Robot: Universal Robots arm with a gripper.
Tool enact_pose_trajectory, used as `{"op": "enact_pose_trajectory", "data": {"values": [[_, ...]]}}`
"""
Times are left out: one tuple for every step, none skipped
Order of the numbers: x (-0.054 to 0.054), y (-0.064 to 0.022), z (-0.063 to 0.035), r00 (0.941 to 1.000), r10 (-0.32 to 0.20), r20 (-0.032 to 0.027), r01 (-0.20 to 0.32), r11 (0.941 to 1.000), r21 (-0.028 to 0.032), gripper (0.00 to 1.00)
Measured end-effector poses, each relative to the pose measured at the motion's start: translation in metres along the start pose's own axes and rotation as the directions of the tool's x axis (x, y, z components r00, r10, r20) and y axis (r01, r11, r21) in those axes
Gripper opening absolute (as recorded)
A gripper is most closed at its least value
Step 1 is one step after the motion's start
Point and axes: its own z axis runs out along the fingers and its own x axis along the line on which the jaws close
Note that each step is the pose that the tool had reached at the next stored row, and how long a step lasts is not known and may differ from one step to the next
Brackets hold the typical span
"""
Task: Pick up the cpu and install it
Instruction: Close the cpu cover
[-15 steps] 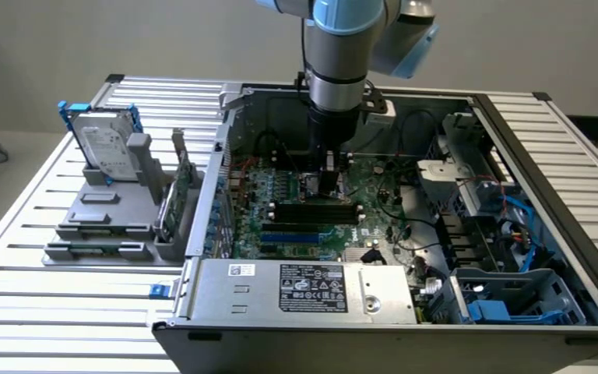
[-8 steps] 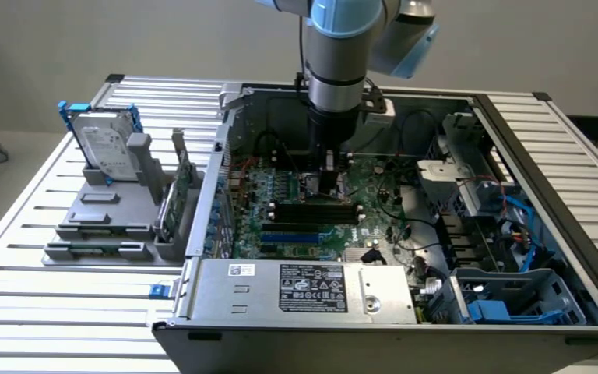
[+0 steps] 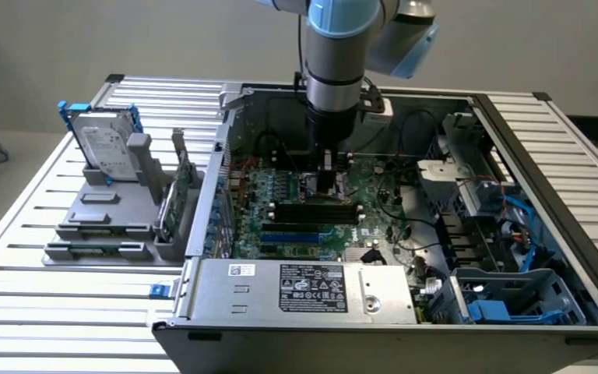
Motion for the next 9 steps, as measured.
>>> {"op": "enact_pose_trajectory", "data": {"values": [[0.0001,-0.0001,-0.0007,1.0000,0.000,-0.0001,0.000,1.0000,0.0004,0.62],[0.0001,-0.0001,-0.0016,1.0000,0.000,0.0000,0.000,1.0000,0.0013,0.62],[0.0001,-0.0001,-0.0026,1.0000,0.000,0.0001,0.000,1.0000,0.0030,0.62],[0.0002,-0.0001,-0.0029,1.0000,0.000,0.0002,0.000,1.0000,0.0045,0.62],[0.0002,-0.0001,-0.0029,1.0000,0.000,0.0000,0.000,1.0000,0.0054,0.62],[0.0002,-0.0002,-0.0030,1.0000,0.000,0.0004,0.000,1.0000,0.0060,0.62],[0.0002,-0.0002,-0.0030,1.0000,0.000,0.0009,0.000,1.0000,0.0063,0.62],[0.0001,-0.0002,-0.0031,1.0000,0.000,0.0012,0.000,1.0000,0.0065,0.62],[0.0001,-0.0003,-0.0031,1.0000,-0.001,0.0016,0.001,1.0000,0.0066,0.62]]}}
